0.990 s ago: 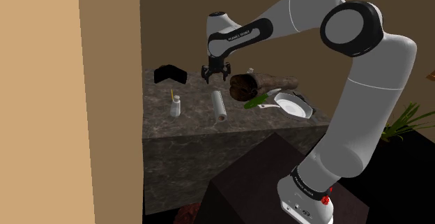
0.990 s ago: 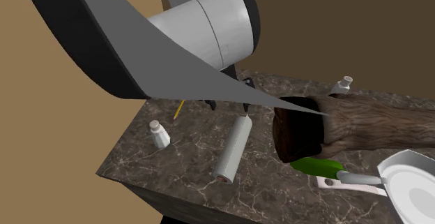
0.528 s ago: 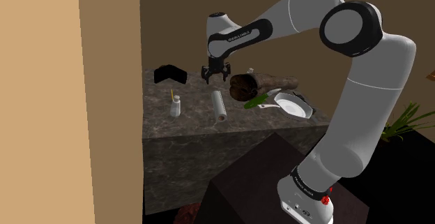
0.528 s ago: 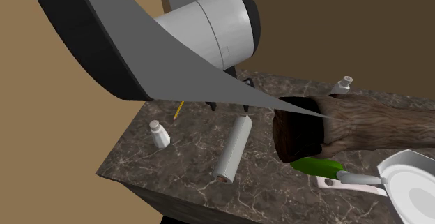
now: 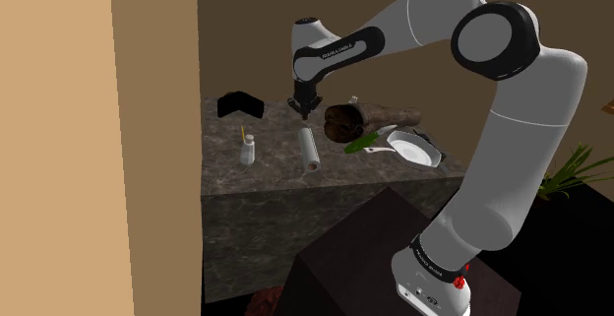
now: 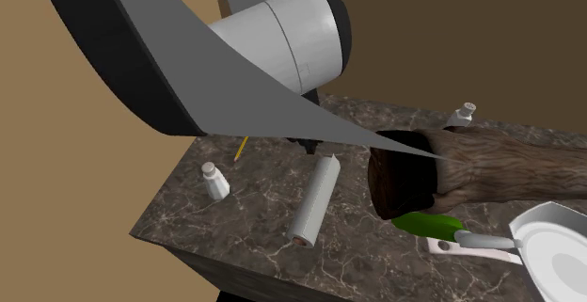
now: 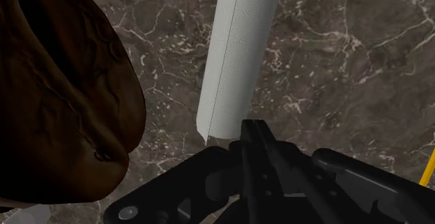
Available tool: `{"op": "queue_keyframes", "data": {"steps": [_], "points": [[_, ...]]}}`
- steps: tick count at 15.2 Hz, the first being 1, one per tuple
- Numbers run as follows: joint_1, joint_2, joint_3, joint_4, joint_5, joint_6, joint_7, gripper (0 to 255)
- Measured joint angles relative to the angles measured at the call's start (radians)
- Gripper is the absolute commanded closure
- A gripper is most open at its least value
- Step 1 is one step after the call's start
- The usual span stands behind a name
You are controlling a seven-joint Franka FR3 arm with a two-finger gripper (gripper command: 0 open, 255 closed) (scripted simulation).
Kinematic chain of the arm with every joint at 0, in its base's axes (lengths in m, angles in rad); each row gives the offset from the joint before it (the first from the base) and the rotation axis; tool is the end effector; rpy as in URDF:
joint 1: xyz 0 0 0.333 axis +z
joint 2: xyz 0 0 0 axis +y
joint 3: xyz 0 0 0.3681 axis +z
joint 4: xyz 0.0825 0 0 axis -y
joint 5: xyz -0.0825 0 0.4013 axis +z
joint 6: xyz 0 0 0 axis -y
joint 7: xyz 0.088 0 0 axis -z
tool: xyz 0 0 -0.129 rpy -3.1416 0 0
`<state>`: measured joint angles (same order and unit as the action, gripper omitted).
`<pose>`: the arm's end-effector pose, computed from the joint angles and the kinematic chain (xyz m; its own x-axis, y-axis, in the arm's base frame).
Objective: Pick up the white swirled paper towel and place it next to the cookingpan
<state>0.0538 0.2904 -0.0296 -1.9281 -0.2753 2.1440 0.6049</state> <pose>0.6340 -0.0002 0.3526 0.9139 -0.4025 0.0524 -0.4029 -0.8840 0.2373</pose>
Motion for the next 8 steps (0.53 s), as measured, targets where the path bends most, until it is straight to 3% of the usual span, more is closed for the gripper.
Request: {"op": "queue_keyframes", "data": {"steps": [1,2,8], "points": [[0.000,0.000,0.000,0.000,0.000,0.000,0.000,255],[0.000,0.000,0.000,0.000,0.000,0.000,0.000,0],[0.008,0.042,-0.016,-0.058,0.005,0.027,0.117,0]]}}
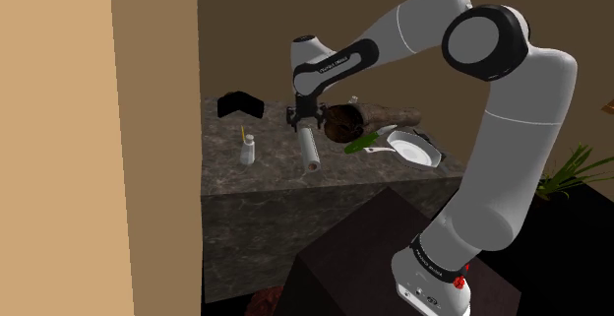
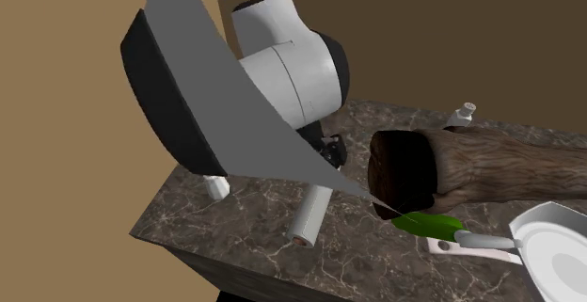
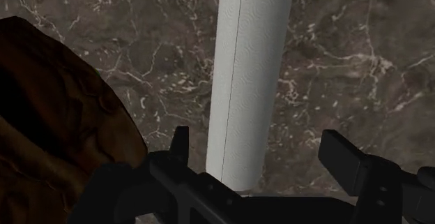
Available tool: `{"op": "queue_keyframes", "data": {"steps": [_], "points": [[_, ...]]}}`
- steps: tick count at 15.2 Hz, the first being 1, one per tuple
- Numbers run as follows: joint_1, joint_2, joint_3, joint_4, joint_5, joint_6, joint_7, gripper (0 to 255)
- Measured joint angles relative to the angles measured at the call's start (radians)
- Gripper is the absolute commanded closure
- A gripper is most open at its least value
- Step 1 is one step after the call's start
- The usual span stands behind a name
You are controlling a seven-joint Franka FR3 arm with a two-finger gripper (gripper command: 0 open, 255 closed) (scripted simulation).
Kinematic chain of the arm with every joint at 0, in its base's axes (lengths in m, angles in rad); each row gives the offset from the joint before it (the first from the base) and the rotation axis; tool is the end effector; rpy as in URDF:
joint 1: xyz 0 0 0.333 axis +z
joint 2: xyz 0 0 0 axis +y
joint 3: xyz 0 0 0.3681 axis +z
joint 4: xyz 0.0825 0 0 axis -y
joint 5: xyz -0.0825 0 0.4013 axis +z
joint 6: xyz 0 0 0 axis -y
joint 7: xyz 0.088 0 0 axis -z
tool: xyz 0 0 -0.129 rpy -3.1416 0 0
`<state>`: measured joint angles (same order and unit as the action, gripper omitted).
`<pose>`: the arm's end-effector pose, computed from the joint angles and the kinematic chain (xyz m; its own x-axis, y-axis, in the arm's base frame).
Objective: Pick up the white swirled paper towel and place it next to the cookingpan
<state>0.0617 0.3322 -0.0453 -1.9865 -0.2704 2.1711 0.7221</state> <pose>0.6180 -0.0039 0.3030 0.8616 -0.5074 0.0158 -0.4928 -0.8285 0.2661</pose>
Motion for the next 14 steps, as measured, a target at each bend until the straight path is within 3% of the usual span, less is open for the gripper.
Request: {"op": "queue_keyframes", "data": {"steps": [14], "points": [[-0.005,0.080,-0.014,-0.040,-0.009,0.094,0.056,0]]}}
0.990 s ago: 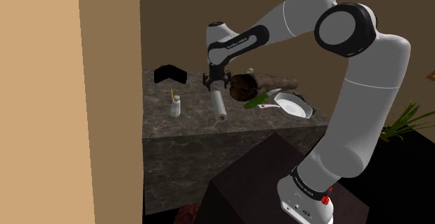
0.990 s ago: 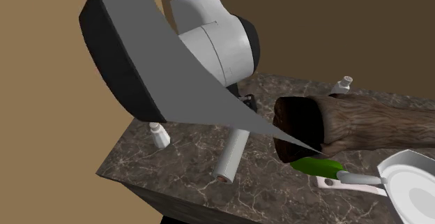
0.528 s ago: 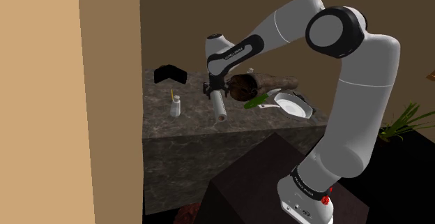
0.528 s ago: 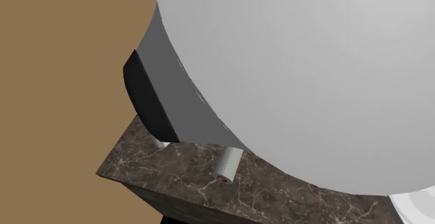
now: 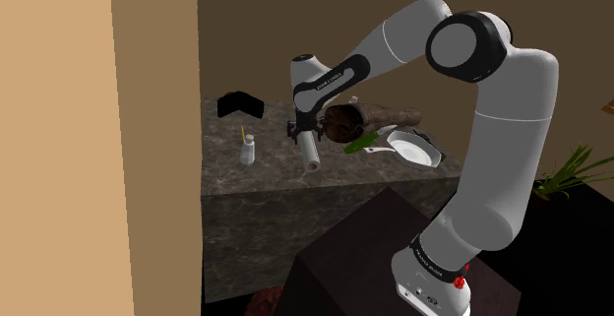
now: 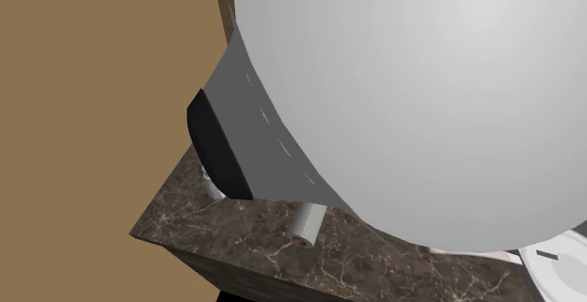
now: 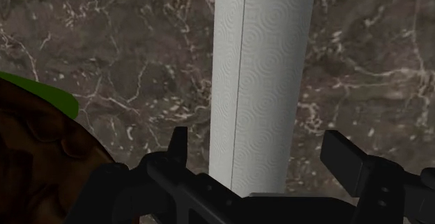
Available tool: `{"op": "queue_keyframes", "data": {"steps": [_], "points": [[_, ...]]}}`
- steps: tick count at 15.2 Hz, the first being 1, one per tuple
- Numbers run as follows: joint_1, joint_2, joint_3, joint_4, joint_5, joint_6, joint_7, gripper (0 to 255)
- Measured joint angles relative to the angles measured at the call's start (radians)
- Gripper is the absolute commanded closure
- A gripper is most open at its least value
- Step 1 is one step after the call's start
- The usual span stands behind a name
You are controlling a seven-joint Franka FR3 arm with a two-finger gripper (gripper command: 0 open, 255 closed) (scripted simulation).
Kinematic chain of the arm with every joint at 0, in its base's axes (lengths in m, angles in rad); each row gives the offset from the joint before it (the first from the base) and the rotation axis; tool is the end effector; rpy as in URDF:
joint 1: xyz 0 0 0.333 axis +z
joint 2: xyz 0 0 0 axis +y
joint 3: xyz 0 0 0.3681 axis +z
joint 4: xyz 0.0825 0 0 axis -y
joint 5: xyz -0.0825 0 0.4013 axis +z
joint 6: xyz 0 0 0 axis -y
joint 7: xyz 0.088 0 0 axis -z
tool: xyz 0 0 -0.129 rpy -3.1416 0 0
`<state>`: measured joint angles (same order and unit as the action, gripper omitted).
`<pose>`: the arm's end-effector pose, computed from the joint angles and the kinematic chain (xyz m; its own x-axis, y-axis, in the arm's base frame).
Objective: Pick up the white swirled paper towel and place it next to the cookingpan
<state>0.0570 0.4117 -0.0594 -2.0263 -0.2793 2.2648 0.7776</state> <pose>0.6113 -0.0124 0.2442 0.8374 -0.5466 0.0045 -0.5261 -0.8037 0.2781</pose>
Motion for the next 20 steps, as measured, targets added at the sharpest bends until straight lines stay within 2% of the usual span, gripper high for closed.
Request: {"op": "queue_keyframes", "data": {"steps": [1,2,12,20], "points": [[0.000,0.000,0.000,0.000,0.000,0.000,0.000,0],[0.000,0.000,0.000,0.000,0.000,0.000,0.000,255],[0.000,0.000,0.000,0.000,0.000,0.000,0.000,255],[0.001,-0.064,0.004,0.010,0.010,-0.073,-0.018,255]]}}
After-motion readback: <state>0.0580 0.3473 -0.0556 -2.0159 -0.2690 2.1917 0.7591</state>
